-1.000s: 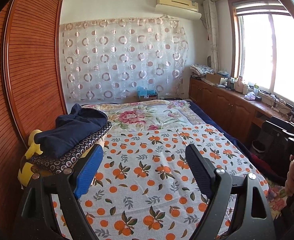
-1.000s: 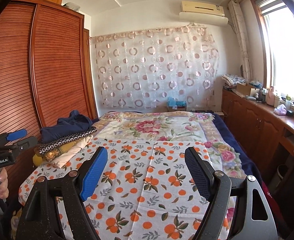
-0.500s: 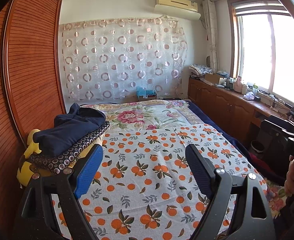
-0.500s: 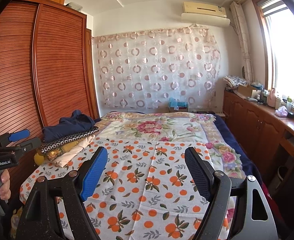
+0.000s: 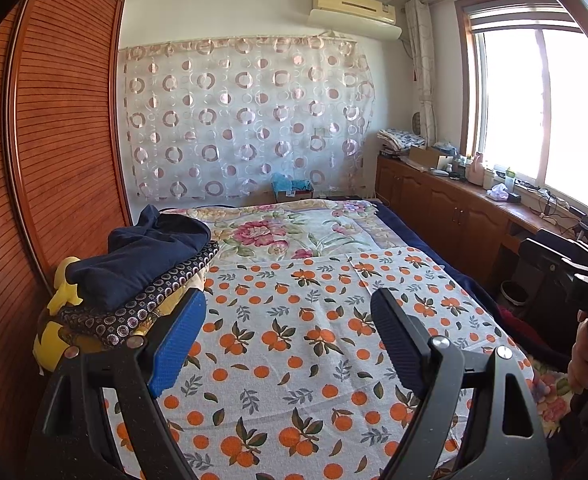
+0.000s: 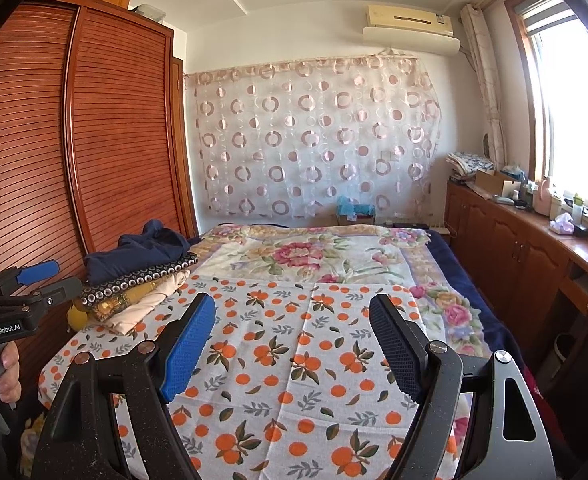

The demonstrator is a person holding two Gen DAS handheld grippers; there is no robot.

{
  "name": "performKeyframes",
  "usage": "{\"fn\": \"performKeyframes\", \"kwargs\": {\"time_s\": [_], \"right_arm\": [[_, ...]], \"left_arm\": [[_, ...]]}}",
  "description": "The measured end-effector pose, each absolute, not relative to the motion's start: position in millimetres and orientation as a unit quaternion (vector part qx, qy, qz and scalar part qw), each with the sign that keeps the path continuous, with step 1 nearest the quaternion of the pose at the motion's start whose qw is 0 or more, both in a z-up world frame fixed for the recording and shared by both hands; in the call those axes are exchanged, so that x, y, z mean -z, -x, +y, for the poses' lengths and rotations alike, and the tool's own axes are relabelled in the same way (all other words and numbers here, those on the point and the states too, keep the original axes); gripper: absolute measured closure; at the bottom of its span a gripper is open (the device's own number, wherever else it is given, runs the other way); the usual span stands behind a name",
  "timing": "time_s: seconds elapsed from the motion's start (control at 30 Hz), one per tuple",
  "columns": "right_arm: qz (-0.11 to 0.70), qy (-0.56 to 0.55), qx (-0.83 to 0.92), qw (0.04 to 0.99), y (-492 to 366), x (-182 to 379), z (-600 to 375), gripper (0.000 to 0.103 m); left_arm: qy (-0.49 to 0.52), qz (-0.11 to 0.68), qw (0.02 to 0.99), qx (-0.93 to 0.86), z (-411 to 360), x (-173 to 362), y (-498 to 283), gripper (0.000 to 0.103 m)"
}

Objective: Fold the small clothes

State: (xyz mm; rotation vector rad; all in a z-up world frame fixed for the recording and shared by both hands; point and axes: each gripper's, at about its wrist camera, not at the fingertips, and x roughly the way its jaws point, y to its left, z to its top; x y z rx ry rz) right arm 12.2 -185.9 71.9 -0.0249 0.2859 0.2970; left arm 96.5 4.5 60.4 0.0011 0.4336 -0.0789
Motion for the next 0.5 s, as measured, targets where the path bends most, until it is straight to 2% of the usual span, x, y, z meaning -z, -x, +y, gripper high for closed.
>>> {"fn": "performKeyframes", "kwargs": {"time_s": [0.5], "right_arm": [[0.141,0.015,-0.149,0.979,-14.5,-68.3,-189.6,0.022]], "left_arm": [[-0.001,0.214,0.976,0.040,2.7,-60.8,-95.7,0.018]]}}
